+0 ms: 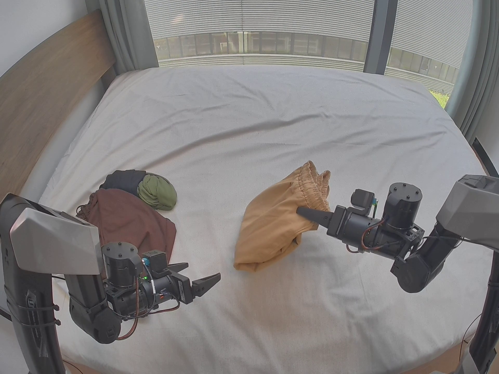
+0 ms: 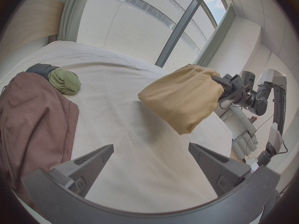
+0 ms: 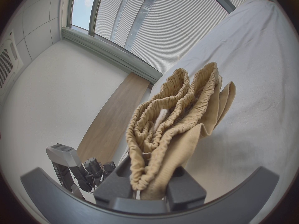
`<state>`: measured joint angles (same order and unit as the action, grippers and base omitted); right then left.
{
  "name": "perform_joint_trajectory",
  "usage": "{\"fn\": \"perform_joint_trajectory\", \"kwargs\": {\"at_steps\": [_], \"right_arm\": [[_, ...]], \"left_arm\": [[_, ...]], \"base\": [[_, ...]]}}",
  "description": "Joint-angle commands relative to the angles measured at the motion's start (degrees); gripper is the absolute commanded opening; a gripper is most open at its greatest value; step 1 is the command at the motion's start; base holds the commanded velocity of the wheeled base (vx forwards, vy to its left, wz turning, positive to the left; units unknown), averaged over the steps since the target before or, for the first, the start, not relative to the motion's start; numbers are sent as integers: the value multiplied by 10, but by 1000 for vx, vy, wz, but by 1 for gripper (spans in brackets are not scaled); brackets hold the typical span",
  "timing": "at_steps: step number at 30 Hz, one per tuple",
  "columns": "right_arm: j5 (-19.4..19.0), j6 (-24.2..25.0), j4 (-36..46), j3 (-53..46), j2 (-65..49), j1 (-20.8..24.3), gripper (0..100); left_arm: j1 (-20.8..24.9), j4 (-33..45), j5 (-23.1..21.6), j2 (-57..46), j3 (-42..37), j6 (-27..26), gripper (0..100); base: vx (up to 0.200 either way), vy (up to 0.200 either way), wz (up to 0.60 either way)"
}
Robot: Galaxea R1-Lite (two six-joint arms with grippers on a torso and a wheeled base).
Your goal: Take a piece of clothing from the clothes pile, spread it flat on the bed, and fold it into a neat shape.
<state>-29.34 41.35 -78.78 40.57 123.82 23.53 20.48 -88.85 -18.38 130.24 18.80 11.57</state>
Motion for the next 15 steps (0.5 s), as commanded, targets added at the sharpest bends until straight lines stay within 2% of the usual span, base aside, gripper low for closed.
{"fn": "perform_joint_trajectory", "kwargs": {"at_steps": [1,15], "right_arm": [[0,11,33,59,-10,0,0],[0,11,148,197,3,-3,0]], "left_arm": [[0,0,0,1,0,0,100],[-1,0,0,-1,-1,0,100]], "base": [[0,0,0],[0,0,0]]}}
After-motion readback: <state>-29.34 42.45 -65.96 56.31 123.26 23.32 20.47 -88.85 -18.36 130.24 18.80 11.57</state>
